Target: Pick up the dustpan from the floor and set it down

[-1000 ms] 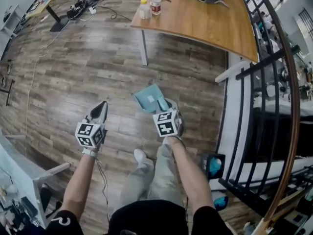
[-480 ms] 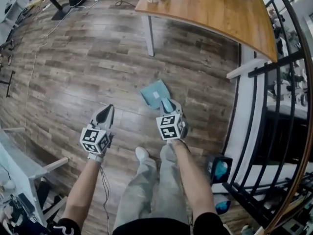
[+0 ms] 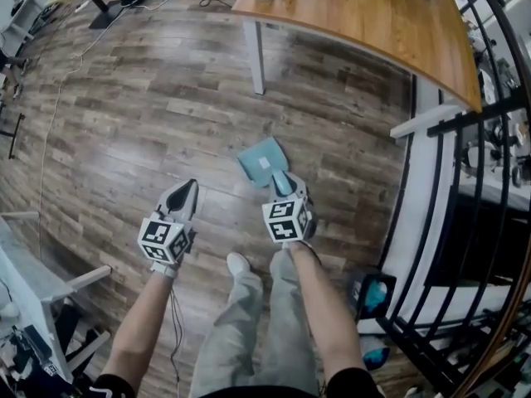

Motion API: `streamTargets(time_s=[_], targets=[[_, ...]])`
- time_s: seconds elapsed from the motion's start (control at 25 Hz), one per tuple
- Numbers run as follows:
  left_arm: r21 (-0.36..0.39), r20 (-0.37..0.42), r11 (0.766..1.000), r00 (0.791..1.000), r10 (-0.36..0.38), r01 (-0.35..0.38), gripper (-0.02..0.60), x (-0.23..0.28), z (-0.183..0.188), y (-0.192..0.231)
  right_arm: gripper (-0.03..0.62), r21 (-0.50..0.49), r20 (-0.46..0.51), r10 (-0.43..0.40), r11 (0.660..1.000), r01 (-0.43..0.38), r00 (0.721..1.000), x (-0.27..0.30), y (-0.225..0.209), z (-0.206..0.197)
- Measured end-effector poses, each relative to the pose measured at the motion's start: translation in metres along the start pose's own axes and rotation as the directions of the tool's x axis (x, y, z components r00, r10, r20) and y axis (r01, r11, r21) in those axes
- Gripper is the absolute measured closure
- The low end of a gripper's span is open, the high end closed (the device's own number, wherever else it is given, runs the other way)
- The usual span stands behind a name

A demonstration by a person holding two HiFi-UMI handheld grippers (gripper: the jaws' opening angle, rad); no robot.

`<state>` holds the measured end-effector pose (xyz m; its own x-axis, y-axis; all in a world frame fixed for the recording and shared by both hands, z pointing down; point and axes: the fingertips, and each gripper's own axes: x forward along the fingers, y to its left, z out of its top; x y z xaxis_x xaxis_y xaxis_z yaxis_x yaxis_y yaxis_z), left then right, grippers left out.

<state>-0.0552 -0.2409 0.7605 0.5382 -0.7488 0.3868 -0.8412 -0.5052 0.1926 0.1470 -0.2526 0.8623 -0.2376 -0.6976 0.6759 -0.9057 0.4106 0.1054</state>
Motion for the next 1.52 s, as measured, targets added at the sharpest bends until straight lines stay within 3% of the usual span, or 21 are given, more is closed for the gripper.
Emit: streamTargets(time_s=[0.24,0.64,0.8,1.0,1.52], targets=[[0.002,-0.006,1.0,1.0,0.001,-0.001,0.583,0.008,-0.009,0.001,0.51,-0.053,-0.018,0.008,0.999,-0.009,1.0,0.01,0.004,-0.013],[0.002,-0.005,1.0,1.0,-0.006,0.006,0.583,0.014,-0.007,-0.004,0.499,-0.047,-0.04,0.017,0.999,-0.019,0.999,0.013,0.011,-0.027],[0.0,-0.01,1.0,1.0,-0.006,0.006,0.583,0.011,-0.008,-0.004,0.417,0.007,-0.058,0.051,0.999,-0.051,0.997,0.013,0.013,-0.03],[-0.005,-0.007,1.0,1.0,-0.008,0.008,0.583,0.002,-0.003,-0.006,0.393,0.057,-0.066,0.069,0.996,-0.065,0.995,0.002,0.014,-0.03],[-0.022,0.017,1.0,1.0,-0.014,0.014,0.583,-0.055,0.05,-0.019,0.387,0.046,-0.023,0.048,0.998,-0.047,0.999,-0.085,0.027,0.03]])
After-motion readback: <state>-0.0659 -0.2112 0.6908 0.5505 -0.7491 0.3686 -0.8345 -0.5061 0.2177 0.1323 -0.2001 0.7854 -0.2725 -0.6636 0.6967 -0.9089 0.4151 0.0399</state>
